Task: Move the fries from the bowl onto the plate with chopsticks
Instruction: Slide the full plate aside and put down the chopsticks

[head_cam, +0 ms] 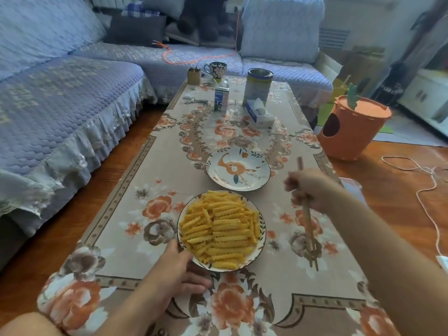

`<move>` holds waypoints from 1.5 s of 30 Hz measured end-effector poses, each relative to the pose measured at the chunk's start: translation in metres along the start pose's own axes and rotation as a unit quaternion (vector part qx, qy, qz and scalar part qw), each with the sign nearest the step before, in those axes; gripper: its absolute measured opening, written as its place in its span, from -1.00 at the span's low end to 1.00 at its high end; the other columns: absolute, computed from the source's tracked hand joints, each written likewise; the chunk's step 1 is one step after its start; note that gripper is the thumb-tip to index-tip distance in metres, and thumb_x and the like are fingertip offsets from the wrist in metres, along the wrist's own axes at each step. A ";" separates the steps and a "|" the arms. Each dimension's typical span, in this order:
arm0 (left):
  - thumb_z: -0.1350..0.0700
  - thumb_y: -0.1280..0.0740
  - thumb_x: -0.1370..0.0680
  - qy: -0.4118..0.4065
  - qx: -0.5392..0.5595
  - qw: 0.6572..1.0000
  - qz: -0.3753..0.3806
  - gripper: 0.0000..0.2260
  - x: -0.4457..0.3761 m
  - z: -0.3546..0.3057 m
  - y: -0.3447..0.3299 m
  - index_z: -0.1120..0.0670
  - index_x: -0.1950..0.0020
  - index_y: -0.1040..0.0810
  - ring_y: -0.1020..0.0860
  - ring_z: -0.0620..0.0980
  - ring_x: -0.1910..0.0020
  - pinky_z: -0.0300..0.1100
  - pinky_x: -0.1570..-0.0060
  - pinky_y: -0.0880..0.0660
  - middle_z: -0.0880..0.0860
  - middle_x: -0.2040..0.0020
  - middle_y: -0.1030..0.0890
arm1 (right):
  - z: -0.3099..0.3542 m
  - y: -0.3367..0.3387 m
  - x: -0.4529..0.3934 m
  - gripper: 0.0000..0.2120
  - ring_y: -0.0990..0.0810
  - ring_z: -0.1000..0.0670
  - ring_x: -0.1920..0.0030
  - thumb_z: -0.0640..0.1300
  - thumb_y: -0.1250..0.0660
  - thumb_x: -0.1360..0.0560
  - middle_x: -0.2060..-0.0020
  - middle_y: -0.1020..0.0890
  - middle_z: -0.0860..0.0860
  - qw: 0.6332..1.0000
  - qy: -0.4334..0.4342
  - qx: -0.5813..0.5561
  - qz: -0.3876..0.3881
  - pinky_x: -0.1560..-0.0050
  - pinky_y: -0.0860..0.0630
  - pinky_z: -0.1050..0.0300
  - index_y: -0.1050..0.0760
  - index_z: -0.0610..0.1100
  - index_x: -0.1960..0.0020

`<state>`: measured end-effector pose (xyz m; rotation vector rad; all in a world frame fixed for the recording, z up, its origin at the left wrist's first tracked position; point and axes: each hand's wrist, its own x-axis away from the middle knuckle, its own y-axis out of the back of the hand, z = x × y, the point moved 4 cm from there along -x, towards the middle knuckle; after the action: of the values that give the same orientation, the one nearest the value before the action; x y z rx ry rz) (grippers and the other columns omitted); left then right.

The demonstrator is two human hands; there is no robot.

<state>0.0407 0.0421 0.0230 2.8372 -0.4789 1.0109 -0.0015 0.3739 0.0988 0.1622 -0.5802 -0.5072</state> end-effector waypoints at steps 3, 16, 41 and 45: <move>0.10 -0.20 -0.71 0.003 0.026 0.999 -0.023 -0.79 -0.005 0.000 -0.005 -0.03 -0.34 -0.33 -0.72 0.30 0.18 0.09 0.17 -0.69 0.26 -0.02 -0.70 | -0.016 -0.034 -0.037 -0.78 -0.38 0.08 0.59 -0.19 -0.11 -0.71 0.28 -0.58 -0.13 0.996 -0.047 0.077 0.027 0.60 -0.40 0.23 -0.48 -0.31 -0.08; 0.09 -0.14 -0.74 -0.039 0.010 0.995 -0.094 -0.80 -0.019 -0.013 0.065 -0.12 -0.24 -0.51 -0.73 0.24 0.09 0.07 0.20 -0.68 0.09 -0.08 -0.73 | -0.041 -0.038 -0.071 -0.71 -0.41 0.05 0.67 -0.37 0.04 -0.62 0.27 -0.66 -0.20 0.995 -0.093 0.016 -0.022 0.61 -0.29 0.26 -0.46 -0.26 -0.03; 0.16 -0.16 -0.69 -0.117 0.013 0.989 -0.088 -0.81 -0.093 -0.072 0.052 0.10 -0.19 -0.55 -0.71 0.16 0.16 -0.05 0.16 -0.61 0.16 0.13 -0.74 | -0.076 0.021 0.008 -0.68 -0.26 0.10 0.64 -0.07 -0.08 -0.74 0.41 -0.46 -0.08 0.975 -0.139 -0.169 -0.042 0.67 -0.30 0.26 -0.45 -0.26 0.04; 0.20 -0.17 -0.67 -0.249 -0.184 0.927 -0.212 -0.79 -0.063 -0.045 0.068 -0.01 -0.16 -0.54 -0.60 0.04 0.18 -0.10 0.21 -0.48 0.00 0.09 -0.64 | -0.032 0.021 0.068 -0.59 -0.55 -0.04 0.36 -0.08 -0.10 -0.70 0.34 -0.57 -0.14 0.960 0.073 -0.260 -0.068 0.26 -0.60 0.07 -0.60 -0.27 0.09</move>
<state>-0.0542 0.0023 0.0172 2.6448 -0.0579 0.1017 0.0742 0.3581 0.1114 -0.2623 -0.2778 -0.7590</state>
